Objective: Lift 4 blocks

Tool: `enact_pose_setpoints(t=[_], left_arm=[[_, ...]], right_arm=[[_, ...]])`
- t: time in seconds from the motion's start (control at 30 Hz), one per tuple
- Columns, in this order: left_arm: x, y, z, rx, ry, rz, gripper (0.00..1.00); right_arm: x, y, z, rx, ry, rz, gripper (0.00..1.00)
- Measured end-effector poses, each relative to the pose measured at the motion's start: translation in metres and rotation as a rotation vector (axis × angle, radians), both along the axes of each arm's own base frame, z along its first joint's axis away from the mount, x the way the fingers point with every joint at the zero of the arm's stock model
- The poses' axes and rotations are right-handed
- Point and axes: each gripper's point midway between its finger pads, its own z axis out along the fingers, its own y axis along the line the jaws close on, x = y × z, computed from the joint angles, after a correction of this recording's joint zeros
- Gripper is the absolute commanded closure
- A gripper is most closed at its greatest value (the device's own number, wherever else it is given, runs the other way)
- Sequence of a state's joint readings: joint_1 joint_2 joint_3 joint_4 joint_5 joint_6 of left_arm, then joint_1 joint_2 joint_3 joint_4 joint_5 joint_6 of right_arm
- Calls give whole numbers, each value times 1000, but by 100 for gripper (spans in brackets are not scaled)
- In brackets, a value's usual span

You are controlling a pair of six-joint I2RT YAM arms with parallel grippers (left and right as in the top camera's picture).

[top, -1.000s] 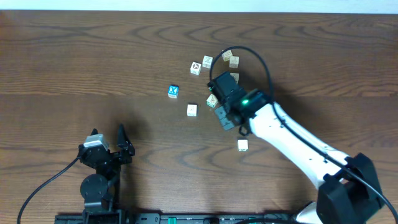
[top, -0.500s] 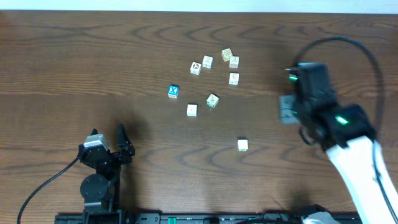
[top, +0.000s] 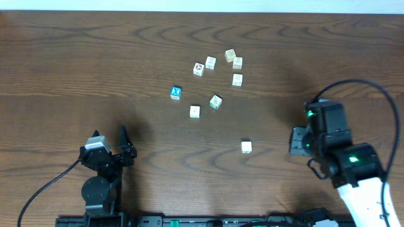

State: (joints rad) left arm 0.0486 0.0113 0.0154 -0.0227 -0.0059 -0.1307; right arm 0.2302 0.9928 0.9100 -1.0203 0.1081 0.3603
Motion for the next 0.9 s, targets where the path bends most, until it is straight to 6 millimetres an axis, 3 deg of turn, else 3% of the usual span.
enact_pose_setpoints(t=[0.2,0.43,0.9], left_arm=[[0,0,0,0,0,0,26],[0,0,0,0,0,0,26],[0,0,0,0,0,0,26]], right_arm=[[6,17,-49,109,4,-9,77],[2,34,-89,196,65,19,78],[4,86,-128,219,148,188,77]])
